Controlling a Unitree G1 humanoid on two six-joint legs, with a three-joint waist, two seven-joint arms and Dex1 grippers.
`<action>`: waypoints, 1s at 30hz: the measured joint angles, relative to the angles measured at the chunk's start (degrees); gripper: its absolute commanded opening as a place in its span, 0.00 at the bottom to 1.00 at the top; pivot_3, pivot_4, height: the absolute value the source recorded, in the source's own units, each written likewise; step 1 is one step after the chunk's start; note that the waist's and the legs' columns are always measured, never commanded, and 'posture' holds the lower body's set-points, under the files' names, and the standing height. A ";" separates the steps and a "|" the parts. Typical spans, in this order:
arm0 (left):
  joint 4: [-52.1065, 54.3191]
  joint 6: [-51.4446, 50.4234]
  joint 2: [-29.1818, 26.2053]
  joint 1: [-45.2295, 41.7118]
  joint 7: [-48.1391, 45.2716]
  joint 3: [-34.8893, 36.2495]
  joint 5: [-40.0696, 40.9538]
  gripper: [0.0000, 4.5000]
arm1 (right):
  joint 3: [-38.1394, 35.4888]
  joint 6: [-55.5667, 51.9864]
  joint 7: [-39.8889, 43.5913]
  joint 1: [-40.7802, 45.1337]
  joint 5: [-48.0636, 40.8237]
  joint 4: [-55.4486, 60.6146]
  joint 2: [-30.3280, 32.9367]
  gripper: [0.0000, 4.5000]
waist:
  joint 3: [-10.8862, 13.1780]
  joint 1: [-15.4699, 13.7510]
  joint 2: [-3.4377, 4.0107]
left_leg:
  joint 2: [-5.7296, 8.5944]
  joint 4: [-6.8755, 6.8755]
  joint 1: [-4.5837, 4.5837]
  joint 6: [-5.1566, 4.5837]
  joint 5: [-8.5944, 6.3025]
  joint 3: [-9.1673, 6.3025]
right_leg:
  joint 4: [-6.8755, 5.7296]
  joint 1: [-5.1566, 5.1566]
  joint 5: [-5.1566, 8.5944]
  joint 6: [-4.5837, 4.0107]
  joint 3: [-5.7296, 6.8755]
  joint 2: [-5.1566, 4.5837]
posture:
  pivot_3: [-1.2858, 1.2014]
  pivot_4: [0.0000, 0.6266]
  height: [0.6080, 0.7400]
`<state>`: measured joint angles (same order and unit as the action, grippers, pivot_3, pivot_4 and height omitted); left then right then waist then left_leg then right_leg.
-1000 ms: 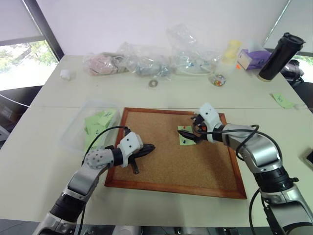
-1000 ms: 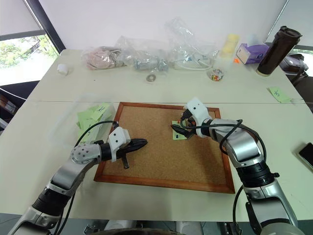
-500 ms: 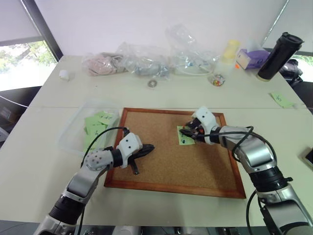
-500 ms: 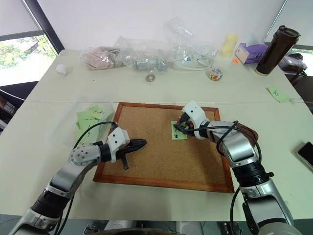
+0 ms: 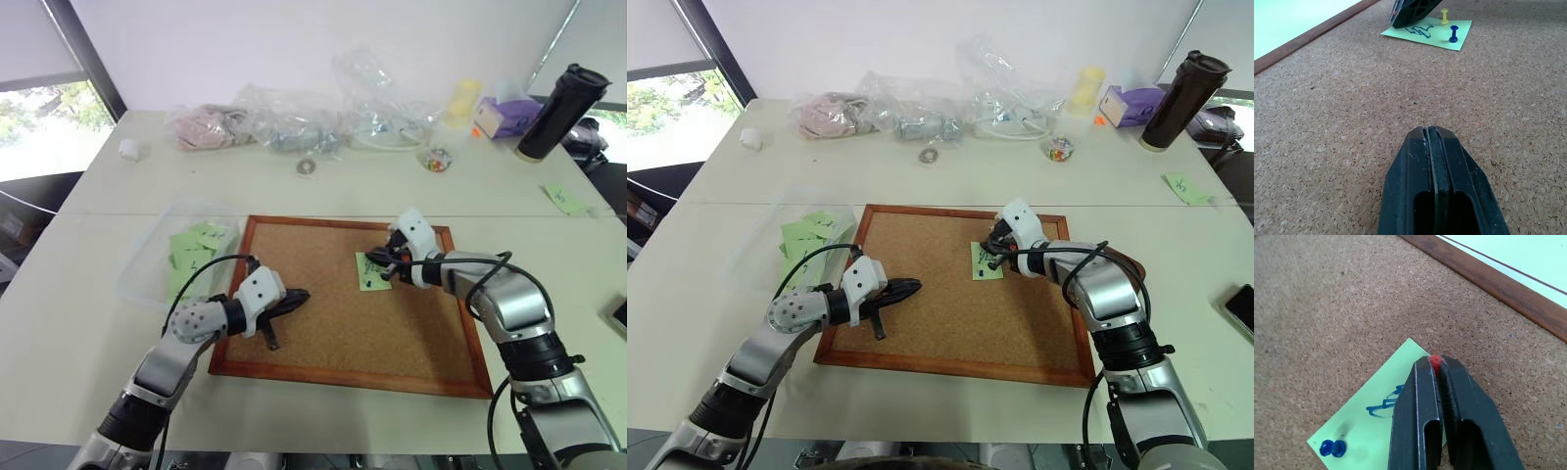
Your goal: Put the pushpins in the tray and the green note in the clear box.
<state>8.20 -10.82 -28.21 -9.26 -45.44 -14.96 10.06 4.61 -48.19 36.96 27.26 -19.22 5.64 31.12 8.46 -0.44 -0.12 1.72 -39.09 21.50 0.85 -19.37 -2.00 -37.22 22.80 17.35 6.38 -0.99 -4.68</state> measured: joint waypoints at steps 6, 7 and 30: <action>-0.27 -0.40 -0.43 -0.44 -0.64 -0.05 -0.11 0.00 | -9.45 -4.22 -1.14 1.80 -4.24 9.49 3.86 0.00 | -0.03 0.14 0.02 | 0.00 0.04 -0.05 -0.01 -0.01 -0.01 | 0.01 -0.05 0.00 0.00 0.00 0.00 | 0.52 0.24 1.00; -0.25 -0.58 -0.42 -0.51 -0.70 -0.08 -0.11 0.00 | -10.89 -4.97 -1.34 1.59 -4.75 10.59 4.45 0.00 | -0.03 0.14 0.02 | 0.00 0.04 -0.06 -0.01 -0.01 -0.01 | 0.01 -0.05 0.00 0.00 0.00 0.00 | 0.52 0.24 1.00; -3.64 2.79 -0.01 -1.20 -1.97 -0.89 -0.83 0.00 | -32.64 -1.10 0.29 -26.96 -5.29 4.02 14.44 0.07 | -0.51 -0.13 0.75 | 0.00 0.02 -0.27 -0.43 -0.24 0.09 | 0.06 -0.31 0.00 0.00 -0.09 0.02 | 0.52 0.24 1.00</action>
<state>4.56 -8.04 -28.22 -10.46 -47.41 -15.86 9.23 -28.02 -49.29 37.25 0.31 -24.51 9.66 45.55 7.95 -0.57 0.62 1.72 -39.07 21.23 0.42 -19.61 -1.92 -37.16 22.49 17.35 6.38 -1.07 -4.65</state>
